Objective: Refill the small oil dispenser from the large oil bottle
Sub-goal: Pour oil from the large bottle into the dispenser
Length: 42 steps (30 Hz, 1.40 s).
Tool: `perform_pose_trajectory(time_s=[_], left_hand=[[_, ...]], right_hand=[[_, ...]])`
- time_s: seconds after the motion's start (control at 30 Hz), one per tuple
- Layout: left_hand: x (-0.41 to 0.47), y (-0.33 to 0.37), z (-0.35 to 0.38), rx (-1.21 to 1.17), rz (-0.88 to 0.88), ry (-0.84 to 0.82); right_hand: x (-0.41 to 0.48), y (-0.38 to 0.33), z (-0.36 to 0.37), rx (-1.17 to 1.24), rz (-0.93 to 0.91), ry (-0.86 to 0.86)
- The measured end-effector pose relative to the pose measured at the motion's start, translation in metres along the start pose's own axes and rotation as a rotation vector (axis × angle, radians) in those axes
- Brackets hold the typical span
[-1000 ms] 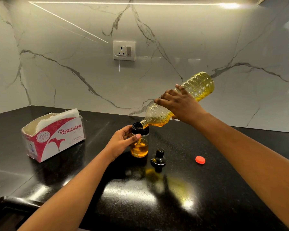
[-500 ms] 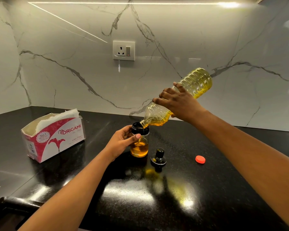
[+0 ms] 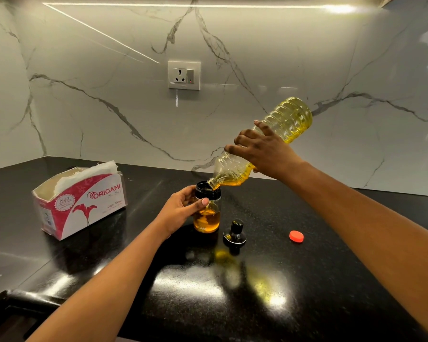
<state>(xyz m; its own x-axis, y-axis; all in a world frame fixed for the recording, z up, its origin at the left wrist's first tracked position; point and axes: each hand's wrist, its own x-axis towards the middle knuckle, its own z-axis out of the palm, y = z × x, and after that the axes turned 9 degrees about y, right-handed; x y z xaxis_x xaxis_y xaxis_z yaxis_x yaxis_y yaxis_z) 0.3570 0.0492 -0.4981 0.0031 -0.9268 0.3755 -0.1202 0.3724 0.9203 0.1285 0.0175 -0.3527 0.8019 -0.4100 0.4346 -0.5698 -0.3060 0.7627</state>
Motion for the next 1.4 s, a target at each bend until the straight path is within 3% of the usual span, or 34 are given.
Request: perform_pose_trajectory(time_s=[0.63, 1.4], left_hand=[[-0.001, 0.000, 0.001, -0.012, 0.000, 0.008], [0.002, -0.003, 0.001, -0.032, -0.026, 0.007]], right_hand=[[0.007, 0.002, -0.011, -0.045, -0.081, 0.022], [0.049, 0.004, -0.020, -0.515, -0.430, 0.111]])
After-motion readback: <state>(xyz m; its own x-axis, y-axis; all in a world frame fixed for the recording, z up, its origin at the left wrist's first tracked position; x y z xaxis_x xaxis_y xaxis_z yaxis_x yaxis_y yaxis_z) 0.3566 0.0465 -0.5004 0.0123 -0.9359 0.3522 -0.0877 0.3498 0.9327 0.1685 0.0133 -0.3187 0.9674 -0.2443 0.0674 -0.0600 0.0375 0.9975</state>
